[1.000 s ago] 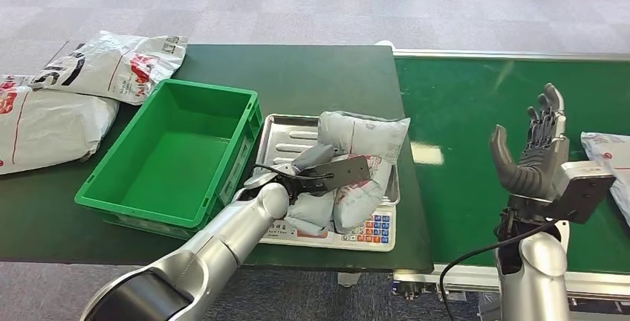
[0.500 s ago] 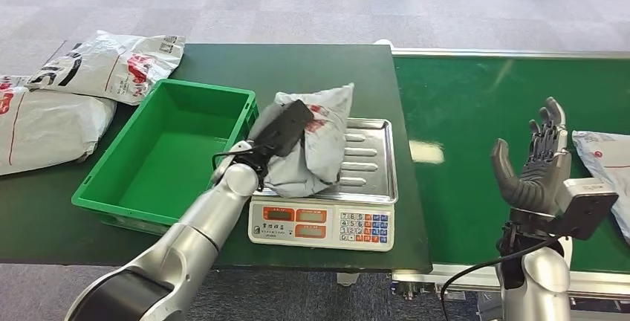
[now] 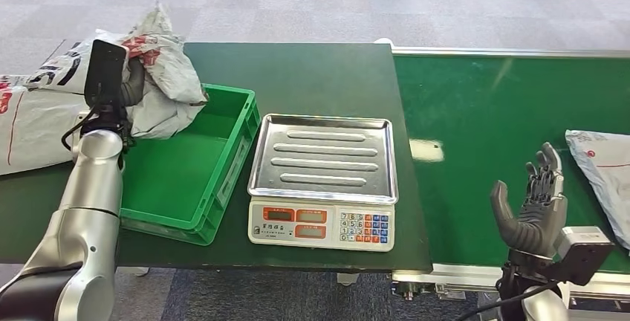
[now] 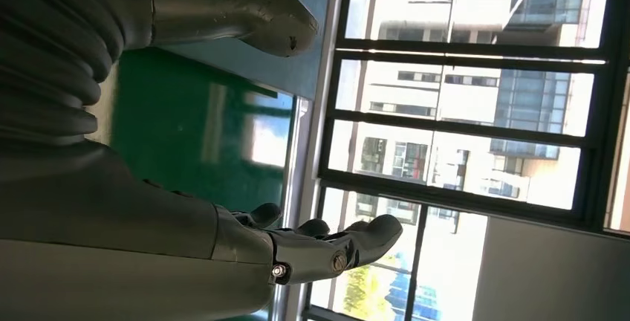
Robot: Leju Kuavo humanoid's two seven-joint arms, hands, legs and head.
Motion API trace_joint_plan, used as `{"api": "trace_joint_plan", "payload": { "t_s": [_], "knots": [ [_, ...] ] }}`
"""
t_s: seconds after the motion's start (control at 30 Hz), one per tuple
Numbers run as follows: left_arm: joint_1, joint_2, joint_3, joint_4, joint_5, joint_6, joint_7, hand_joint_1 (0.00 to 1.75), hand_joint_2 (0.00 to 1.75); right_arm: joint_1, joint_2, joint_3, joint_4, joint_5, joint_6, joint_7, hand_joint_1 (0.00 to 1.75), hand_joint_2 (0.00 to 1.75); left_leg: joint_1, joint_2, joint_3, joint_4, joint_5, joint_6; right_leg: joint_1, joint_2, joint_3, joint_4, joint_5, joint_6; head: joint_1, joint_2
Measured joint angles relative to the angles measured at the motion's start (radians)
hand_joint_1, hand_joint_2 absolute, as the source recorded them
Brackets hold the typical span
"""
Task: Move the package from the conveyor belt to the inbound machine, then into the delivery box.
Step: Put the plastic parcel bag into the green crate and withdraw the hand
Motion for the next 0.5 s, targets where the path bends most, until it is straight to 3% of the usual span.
{"api": "trace_joint_plan", "payload": {
  "t_s": [0.13, 0.3, 0.5],
  "knots": [
    [0.030, 0.034, 0.022, -0.020, 0.001, -0.018, -0.001, 0.02, 1.75, 0.016, 0.001, 0.000, 0.000, -0.001, -0.003, 0.002, 0.00, 1.75, 0.000, -0.002, -0.001, 0.000, 0.000, 0.000, 0.000, -0.003, 0.000, 0.000, 0.000, 0.000, 0.000, 0.000],
    [0.083, 0.054, 0.029, -0.066, 0.011, -0.084, 0.001, 0.00, 1.75, 0.037, 0.015, 0.000, -0.011, 0.009, 0.002, 0.006, 0.00, 1.75, -0.001, -0.001, -0.001, 0.001, 0.000, 0.000, -0.001, -0.002, 0.000, 0.000, 0.000, 0.000, 0.000, 0.000],
    [0.228, 0.057, 0.029, -0.215, 0.073, -0.249, -0.032, 0.00, 1.75, 0.057, 0.026, -0.015, -0.030, 0.007, 0.015, 0.026, 0.00, 1.75, -0.001, -0.001, -0.001, 0.001, -0.001, -0.001, 0.000, -0.001, -0.002, 0.000, 0.000, 0.000, 0.000, 0.000]
  ]
}}
